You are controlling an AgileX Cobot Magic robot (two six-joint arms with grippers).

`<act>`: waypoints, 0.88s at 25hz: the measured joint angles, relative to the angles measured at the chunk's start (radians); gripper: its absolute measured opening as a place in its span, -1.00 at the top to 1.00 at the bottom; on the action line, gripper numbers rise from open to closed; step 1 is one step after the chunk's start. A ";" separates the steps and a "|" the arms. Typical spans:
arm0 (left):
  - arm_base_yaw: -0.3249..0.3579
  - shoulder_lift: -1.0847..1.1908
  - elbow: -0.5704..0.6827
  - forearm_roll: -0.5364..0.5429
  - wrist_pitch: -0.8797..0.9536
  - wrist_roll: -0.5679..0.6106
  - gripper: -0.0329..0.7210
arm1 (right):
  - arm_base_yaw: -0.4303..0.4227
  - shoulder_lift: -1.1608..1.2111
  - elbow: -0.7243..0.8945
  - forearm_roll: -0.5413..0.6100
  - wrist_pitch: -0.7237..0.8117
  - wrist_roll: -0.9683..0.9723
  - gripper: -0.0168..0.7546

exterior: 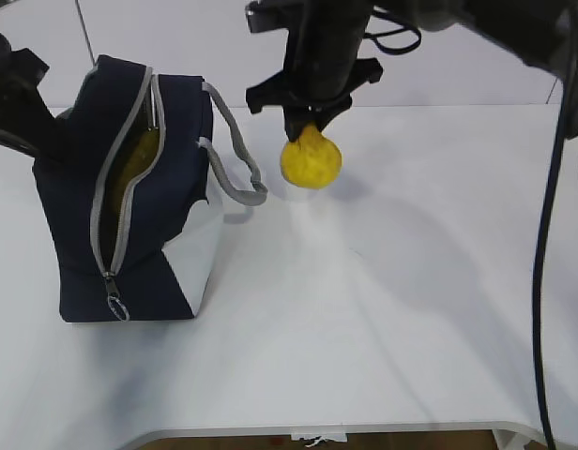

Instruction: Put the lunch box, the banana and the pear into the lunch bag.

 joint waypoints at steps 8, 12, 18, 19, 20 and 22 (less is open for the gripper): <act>0.000 0.000 0.000 0.010 0.001 0.000 0.93 | -0.002 -0.153 -0.064 0.143 0.017 0.000 0.35; 0.000 0.000 0.000 0.012 0.001 0.000 0.93 | -0.002 -0.168 -0.088 0.342 0.019 -0.030 0.35; 0.000 0.000 0.000 0.007 0.001 0.000 0.93 | -0.002 -0.130 -0.088 0.653 0.000 -0.115 0.35; 0.000 0.000 0.000 0.006 0.001 0.000 0.93 | -0.002 -0.111 -0.088 0.693 -0.011 -0.132 0.35; 0.000 0.000 0.000 0.006 0.002 0.000 0.93 | -0.002 -0.096 -0.088 0.725 -0.024 -0.145 0.35; 0.000 0.000 0.000 0.002 0.004 0.000 0.93 | -0.002 -0.060 -0.088 0.768 -0.052 -0.160 0.35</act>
